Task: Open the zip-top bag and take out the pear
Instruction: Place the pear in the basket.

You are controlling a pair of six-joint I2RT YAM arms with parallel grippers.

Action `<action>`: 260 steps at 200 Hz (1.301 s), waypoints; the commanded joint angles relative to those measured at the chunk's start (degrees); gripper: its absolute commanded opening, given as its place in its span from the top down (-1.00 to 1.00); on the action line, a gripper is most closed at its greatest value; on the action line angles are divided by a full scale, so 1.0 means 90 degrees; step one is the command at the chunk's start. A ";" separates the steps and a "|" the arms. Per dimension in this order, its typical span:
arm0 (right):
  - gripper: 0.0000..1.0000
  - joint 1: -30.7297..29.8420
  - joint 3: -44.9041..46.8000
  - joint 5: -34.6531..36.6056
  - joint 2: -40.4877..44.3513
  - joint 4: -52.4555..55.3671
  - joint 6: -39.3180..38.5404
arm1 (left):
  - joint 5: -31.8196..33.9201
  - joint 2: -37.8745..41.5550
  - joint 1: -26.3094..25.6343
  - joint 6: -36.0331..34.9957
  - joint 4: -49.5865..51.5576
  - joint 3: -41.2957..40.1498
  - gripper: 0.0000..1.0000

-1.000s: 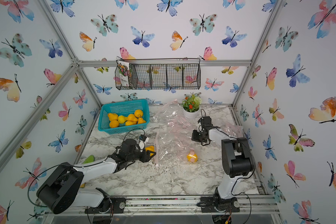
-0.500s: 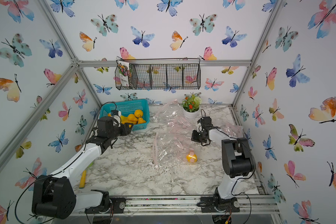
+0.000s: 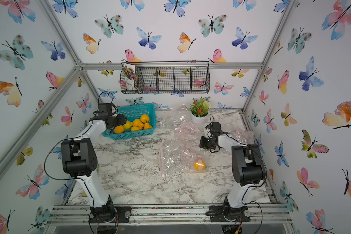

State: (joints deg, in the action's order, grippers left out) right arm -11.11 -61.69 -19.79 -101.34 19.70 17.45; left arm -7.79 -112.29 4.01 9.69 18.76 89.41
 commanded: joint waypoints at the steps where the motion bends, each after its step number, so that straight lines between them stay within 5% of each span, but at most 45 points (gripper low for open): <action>1: 0.95 -0.0007 -0.0026 -0.0135 0.0176 0.0154 -0.0035 | -0.0795 -0.0599 -0.0048 -0.0253 0.0717 0.0418 0.05; 29: 0.95 -0.0005 -0.0023 -0.0128 0.0176 0.0154 -0.0035 | -0.1134 -0.0823 -0.0050 -0.0349 0.0956 0.0482 -0.16; 78: 0.95 -0.0005 -0.0120 -0.0223 0.0079 0.0152 -0.0069 | -0.1454 0.0091 -0.0053 -0.0505 0.0917 0.0142 -0.54; 162: 0.95 -0.0008 -0.0110 -0.0308 0.0059 0.0115 -0.0093 | -0.1486 0.1688 -0.0154 -0.0642 0.1151 -0.1147 -0.56; 225: 0.95 -0.0008 -0.0122 -0.0416 -0.0009 0.0096 -0.0084 | -0.2151 0.2964 -0.1463 -0.0198 0.0483 -0.3234 0.14; 260: 0.95 -0.0006 -0.0131 -0.0491 -0.0038 0.0105 -0.0055 | -0.3181 0.3378 -0.2023 0.0514 -0.0589 -0.4579 0.46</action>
State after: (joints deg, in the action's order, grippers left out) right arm -11.11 -61.73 -22.72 -101.34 19.84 17.32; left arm -28.51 -84.64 -11.99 8.75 21.50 54.72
